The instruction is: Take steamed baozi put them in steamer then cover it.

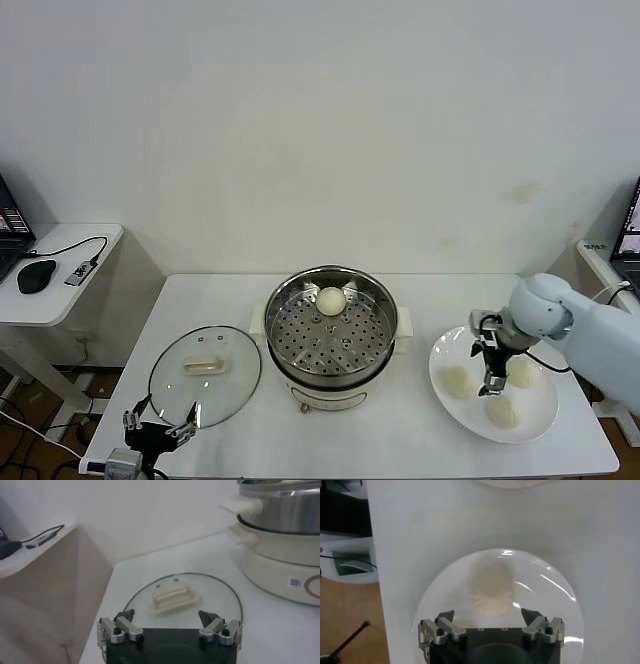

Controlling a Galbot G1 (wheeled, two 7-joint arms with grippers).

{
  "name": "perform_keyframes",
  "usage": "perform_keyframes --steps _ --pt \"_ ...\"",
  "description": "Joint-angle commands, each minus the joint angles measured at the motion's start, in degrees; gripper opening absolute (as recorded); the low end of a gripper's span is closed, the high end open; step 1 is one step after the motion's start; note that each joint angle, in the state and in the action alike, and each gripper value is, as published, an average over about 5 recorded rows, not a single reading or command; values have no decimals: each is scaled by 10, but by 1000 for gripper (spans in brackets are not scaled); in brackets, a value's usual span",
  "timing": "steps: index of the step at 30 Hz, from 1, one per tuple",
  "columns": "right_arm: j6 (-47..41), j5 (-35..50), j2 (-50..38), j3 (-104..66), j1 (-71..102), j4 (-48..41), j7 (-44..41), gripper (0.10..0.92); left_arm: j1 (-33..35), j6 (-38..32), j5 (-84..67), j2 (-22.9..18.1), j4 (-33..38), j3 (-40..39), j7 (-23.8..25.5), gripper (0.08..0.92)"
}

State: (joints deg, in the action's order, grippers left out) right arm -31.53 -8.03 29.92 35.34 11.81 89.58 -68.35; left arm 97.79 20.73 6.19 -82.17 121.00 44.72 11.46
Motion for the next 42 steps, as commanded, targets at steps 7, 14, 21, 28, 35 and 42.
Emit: perform_keyframes --steps 7,14,21,28,35,42 --pt "22 -15 39 -10 31 -42 37 823 -4 0 0 0 -14 1 1 823" --pt "32 -19 39 -13 38 -47 36 823 -4 0 0 6 -20 5 1 823" --pt "33 -20 42 -13 42 -50 39 823 -8 0 3 6 -18 -2 2 823" --pt "32 -21 41 -13 46 -50 40 823 -9 0 2 5 -21 -3 2 823" --pt "32 -21 42 -16 49 -51 42 821 -9 0 3 4 -22 -5 1 823" --pt "29 -21 39 -18 56 -49 48 712 -9 0 3 2 -21 -6 1 823"
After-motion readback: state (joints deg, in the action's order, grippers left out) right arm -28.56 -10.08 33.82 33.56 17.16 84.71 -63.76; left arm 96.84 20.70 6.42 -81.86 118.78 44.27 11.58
